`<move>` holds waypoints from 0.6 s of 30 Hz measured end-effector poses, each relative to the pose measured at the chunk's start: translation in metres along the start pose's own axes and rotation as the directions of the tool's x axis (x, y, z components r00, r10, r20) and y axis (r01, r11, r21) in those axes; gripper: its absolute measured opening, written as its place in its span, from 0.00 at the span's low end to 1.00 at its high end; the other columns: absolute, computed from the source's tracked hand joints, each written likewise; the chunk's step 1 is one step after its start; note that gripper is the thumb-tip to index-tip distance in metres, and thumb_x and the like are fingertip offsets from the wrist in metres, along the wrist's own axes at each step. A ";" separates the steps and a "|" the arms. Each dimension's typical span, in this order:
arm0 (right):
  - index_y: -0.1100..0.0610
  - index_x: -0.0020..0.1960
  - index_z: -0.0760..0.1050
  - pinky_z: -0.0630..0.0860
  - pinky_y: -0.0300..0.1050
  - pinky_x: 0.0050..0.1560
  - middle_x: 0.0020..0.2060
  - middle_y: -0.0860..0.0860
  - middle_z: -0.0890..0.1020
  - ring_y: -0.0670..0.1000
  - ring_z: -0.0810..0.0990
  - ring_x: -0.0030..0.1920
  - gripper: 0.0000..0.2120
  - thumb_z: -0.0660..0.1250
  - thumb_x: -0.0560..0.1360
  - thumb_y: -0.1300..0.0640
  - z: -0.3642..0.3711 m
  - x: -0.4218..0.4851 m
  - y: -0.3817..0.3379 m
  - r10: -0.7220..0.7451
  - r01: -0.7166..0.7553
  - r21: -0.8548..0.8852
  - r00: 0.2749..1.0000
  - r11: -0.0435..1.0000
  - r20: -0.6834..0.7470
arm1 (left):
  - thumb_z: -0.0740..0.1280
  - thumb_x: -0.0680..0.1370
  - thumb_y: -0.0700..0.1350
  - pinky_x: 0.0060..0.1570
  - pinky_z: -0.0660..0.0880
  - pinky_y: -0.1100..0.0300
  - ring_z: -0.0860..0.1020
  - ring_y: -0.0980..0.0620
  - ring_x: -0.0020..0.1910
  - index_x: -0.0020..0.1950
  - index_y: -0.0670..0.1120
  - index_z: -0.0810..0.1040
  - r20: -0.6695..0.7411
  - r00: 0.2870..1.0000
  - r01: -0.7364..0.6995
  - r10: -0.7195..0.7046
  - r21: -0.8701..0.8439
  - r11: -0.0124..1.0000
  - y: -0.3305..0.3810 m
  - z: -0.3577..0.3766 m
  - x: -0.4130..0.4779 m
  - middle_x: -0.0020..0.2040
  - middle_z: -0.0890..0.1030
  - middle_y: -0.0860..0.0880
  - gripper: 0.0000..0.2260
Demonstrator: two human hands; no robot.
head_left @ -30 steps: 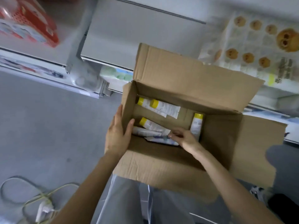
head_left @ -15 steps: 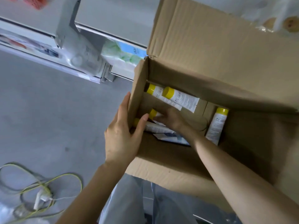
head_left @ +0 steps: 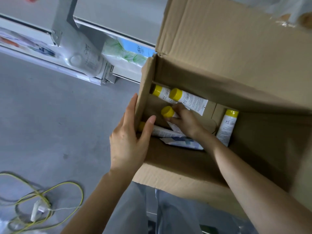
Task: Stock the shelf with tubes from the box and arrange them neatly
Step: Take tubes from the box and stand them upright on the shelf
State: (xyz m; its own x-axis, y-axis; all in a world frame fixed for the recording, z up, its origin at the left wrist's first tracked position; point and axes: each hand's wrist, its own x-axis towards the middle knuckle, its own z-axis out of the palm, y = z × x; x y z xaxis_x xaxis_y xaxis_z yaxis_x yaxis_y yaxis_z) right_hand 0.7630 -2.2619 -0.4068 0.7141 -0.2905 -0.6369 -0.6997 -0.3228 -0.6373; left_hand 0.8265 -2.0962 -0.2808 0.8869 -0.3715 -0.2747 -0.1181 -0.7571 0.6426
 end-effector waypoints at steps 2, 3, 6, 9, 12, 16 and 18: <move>0.53 0.61 0.70 0.70 0.44 0.53 0.56 0.52 0.78 0.51 0.76 0.57 0.18 0.70 0.73 0.53 -0.016 -0.017 -0.004 -0.043 0.043 0.000 0.997 0.999 -0.061 | 0.54 0.74 0.64 0.45 0.73 0.59 0.79 0.51 0.48 0.73 0.56 0.61 0.024 1.000 0.013 -0.013 -0.008 1.000 0.000 -0.001 0.000 0.57 0.80 0.52 0.29; 0.52 0.62 0.71 0.71 0.44 0.53 0.56 0.51 0.77 0.50 0.76 0.55 0.19 0.70 0.73 0.53 -0.025 -0.026 -0.007 -0.072 0.073 0.000 0.994 0.997 -0.087 | 0.53 0.74 0.65 0.45 0.74 0.58 0.79 0.49 0.49 0.74 0.56 0.60 0.036 0.999 0.018 -0.017 -0.011 1.000 0.001 -0.002 -0.001 0.57 0.80 0.51 0.29; 0.51 0.60 0.71 0.75 0.41 0.53 0.52 0.50 0.76 0.48 0.77 0.51 0.18 0.72 0.72 0.56 -0.050 -0.058 -0.020 -0.118 0.133 0.080 0.977 0.988 -0.176 | 0.52 0.74 0.65 0.50 0.74 0.56 0.78 0.47 0.53 0.74 0.56 0.59 0.073 0.997 0.034 -0.032 -0.032 0.999 0.003 -0.005 -0.001 0.59 0.79 0.49 0.30; 0.54 0.54 0.70 0.73 0.30 0.46 0.44 0.47 0.77 0.40 0.78 0.44 0.14 0.71 0.72 0.62 -0.074 -0.094 -0.040 -0.041 0.135 0.296 0.952 0.946 -0.305 | 0.52 0.74 0.66 0.56 0.74 0.49 0.76 0.47 0.58 0.75 0.57 0.56 0.148 0.988 0.055 -0.042 -0.086 0.995 0.005 -0.010 -0.001 0.62 0.76 0.49 0.30; 0.56 0.54 0.72 0.77 0.35 0.47 0.45 0.50 0.79 0.40 0.80 0.45 0.11 0.67 0.74 0.64 -0.093 -0.130 -0.062 0.139 0.158 0.638 0.911 0.754 -0.389 | 0.56 0.79 0.60 0.61 0.65 0.61 0.70 0.50 0.66 0.76 0.54 0.56 0.207 0.976 0.088 -0.061 -0.126 0.988 0.010 -0.020 -0.001 0.70 0.70 0.50 0.27; 0.57 0.54 0.73 0.80 0.43 0.50 0.47 0.53 0.80 0.48 0.81 0.51 0.07 0.63 0.76 0.62 -0.101 -0.169 -0.092 0.303 0.168 0.878 0.895 0.448 -0.326 | 0.56 0.80 0.57 0.57 0.61 0.74 0.69 0.62 0.60 0.75 0.51 0.62 0.132 0.980 0.177 -0.149 -0.236 0.955 0.029 -0.049 -0.006 0.65 0.71 0.55 0.24; 0.60 0.55 0.71 0.79 0.45 0.54 0.48 0.55 0.82 0.51 0.81 0.53 0.08 0.63 0.77 0.61 -0.095 -0.183 -0.107 0.321 0.151 0.944 0.915 0.292 -0.245 | 0.57 0.78 0.61 0.62 0.63 0.71 0.70 0.63 0.61 0.73 0.50 0.65 0.128 0.967 0.255 -0.222 -0.414 0.874 0.041 -0.061 -0.011 0.66 0.72 0.55 0.27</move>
State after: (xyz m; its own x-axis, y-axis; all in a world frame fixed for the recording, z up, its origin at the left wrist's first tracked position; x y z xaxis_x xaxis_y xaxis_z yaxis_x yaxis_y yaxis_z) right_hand 0.7090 -2.2599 -0.1805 0.4334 -0.5905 -0.6808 -0.1157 0.7127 -0.6919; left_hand 0.8391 -2.0899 -0.2080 0.8261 -0.2603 -0.4998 0.3081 -0.5340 0.7873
